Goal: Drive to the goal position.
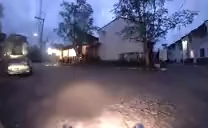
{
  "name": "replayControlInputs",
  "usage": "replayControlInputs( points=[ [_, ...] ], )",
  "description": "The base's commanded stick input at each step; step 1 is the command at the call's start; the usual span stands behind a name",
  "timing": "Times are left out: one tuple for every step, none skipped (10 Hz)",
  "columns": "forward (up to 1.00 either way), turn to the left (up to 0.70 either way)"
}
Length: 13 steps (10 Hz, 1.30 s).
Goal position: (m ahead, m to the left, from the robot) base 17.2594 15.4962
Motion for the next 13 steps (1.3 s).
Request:
replayControlInputs(
  points=[
    [0.7, 0.35],
    [0.7, 0.35],
    [0.7, 0.35],
    [0.7, 0.35],
    [0.7, 0.35],
    [0.7, 0.02],
    [0.7, 0.0],
    [0.7, 0.0],
    [0.7, 0.0],
    [0.7, 0.0],
    [0.7, 0.0],
    [0.7, 0.0],
    [0.7, 0.0]
  ],
)
